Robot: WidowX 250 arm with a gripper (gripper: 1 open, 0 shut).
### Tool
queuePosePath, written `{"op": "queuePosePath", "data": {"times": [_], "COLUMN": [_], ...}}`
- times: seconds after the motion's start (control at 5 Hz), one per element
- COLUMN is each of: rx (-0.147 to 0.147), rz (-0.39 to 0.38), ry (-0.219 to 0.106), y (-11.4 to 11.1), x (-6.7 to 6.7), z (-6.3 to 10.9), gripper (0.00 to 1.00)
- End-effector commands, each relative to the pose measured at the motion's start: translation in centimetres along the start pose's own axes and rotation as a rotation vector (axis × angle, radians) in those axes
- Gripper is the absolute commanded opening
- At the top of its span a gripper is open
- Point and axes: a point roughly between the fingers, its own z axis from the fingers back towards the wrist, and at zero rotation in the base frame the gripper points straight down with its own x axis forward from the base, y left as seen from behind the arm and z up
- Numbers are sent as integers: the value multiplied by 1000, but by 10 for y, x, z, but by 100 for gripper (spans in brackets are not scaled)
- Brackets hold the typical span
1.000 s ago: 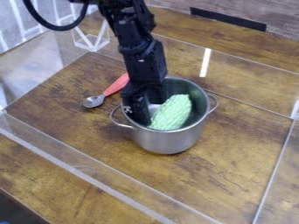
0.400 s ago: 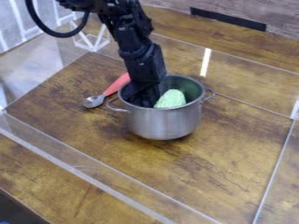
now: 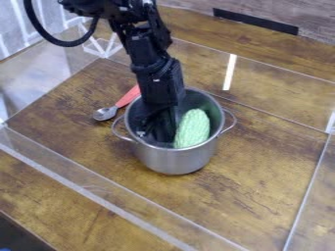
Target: Put the green object in the silver pot
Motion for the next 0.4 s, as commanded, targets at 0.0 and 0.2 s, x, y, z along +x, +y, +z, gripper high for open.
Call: {"op": "queuePosePath", "data": {"times": [0.0, 0.2], "rx": [79, 64], "rz": [-38, -66], "ry": [-8, -2], "y": [7, 6], "x": [15, 15], "z": [27, 33], "gripper": [0, 100]}}
